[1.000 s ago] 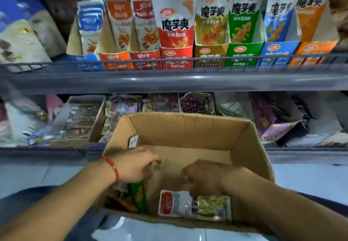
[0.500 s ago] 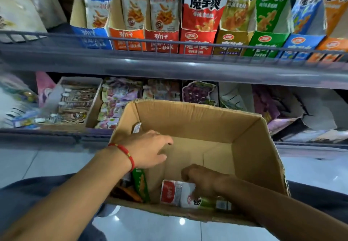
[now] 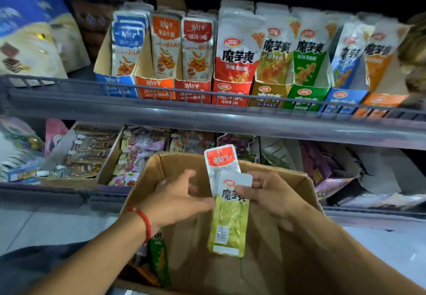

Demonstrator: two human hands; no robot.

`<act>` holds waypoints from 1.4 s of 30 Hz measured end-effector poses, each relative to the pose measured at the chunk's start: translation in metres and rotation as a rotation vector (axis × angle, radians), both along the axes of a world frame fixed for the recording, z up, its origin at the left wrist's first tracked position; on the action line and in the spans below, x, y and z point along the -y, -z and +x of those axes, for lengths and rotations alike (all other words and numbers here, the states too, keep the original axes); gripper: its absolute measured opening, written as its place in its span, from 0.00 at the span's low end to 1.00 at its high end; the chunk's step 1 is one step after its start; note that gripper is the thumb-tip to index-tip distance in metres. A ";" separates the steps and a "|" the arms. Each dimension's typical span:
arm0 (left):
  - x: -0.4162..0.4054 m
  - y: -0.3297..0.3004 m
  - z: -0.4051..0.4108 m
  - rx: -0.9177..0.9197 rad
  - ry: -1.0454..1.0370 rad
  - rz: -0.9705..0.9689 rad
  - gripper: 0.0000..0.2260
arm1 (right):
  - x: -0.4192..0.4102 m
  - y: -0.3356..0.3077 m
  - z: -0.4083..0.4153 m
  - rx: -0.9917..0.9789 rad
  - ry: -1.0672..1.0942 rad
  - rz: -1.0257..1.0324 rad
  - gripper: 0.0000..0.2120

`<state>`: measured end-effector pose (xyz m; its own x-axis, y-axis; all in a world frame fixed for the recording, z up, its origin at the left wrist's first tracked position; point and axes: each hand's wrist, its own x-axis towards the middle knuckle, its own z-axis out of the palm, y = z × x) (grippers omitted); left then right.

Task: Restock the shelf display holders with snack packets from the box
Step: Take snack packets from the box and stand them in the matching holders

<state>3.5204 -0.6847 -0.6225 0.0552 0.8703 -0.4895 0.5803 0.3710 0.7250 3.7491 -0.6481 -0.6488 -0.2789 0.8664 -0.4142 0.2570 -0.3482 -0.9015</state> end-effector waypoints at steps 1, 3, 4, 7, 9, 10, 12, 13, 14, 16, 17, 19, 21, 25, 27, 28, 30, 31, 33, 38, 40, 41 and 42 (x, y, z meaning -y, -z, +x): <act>0.003 0.000 0.006 0.139 -0.034 -0.019 0.29 | 0.001 -0.006 0.000 -0.074 0.038 -0.035 0.09; 0.009 0.000 0.018 0.336 -0.096 -0.015 0.13 | 0.006 -0.012 -0.001 -0.163 0.060 -0.063 0.11; 0.011 0.000 0.021 0.397 -0.135 0.002 0.13 | 0.010 -0.014 -0.004 -0.192 0.067 -0.062 0.11; 0.012 0.000 0.023 0.472 -0.218 0.051 0.14 | 0.018 -0.018 -0.010 -0.155 0.119 0.029 0.10; 0.010 -0.001 0.021 0.491 -0.262 0.075 0.17 | 0.019 -0.021 -0.011 -0.044 0.148 0.126 0.11; 0.010 -0.002 0.021 0.495 -0.261 0.085 0.18 | 0.019 -0.024 -0.011 0.002 0.150 0.163 0.13; 0.012 -0.005 0.022 0.499 -0.244 0.097 0.18 | 0.019 -0.028 -0.008 0.066 0.140 0.229 0.15; 0.012 -0.004 0.023 0.505 -0.246 0.105 0.18 | 0.019 -0.028 -0.006 0.089 0.142 0.256 0.15; 0.012 -0.003 0.023 0.513 -0.261 0.114 0.16 | 0.020 -0.029 -0.005 0.110 0.154 0.279 0.15; 0.011 -0.004 0.023 0.525 -0.288 0.135 0.13 | 0.021 -0.030 -0.004 0.166 0.204 0.332 0.13; 0.010 -0.003 0.022 0.530 -0.294 0.141 0.12 | 0.021 -0.030 -0.004 0.193 0.230 0.364 0.12; 0.009 -0.004 0.023 0.520 -0.277 0.156 0.12 | 0.023 -0.031 -0.005 0.241 0.275 0.430 0.12; 0.010 -0.003 0.024 0.522 -0.265 0.164 0.12 | 0.025 -0.033 -0.007 0.276 0.284 0.473 0.11; 0.010 0.000 0.024 0.539 -0.294 0.177 0.13 | 0.024 -0.035 -0.008 0.231 0.240 0.407 0.08; 0.008 0.000 0.023 0.583 -0.312 0.176 0.14 | 0.021 -0.042 -0.007 0.085 0.237 0.312 0.05; 0.006 0.000 0.022 0.601 -0.312 0.174 0.15 | 0.019 -0.047 -0.006 0.033 0.229 0.284 0.04; 0.004 -0.001 0.020 0.622 -0.302 0.168 0.14 | 0.017 -0.055 -0.003 -0.038 0.201 0.278 0.02; 0.003 -0.001 0.020 0.617 -0.300 0.162 0.14 | 0.016 -0.057 -0.001 -0.052 0.177 0.288 0.02; 0.001 0.001 0.019 0.570 -0.294 0.167 0.12 | 0.017 -0.060 0.000 -0.105 0.134 0.290 0.03; 0.003 0.003 0.026 0.426 -0.290 0.244 0.12 | 0.025 -0.070 -0.004 -0.503 0.030 0.062 0.38; 0.005 0.001 0.031 0.499 -0.288 0.189 0.11 | 0.028 -0.069 -0.005 -0.510 -0.006 0.031 0.46; 0.005 0.000 0.033 0.544 -0.288 0.129 0.11 | 0.028 -0.067 -0.005 -0.497 -0.017 0.023 0.45; 0.005 -0.002 0.034 0.578 -0.290 0.071 0.11 | 0.029 -0.067 -0.006 -0.473 -0.016 0.013 0.41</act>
<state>3.5545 -0.6895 -0.6206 0.0500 0.9187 -0.3918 -0.0271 0.3933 0.9190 3.7434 -0.6766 -0.5819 -0.4482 0.8644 -0.2278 -0.1779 -0.3359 -0.9249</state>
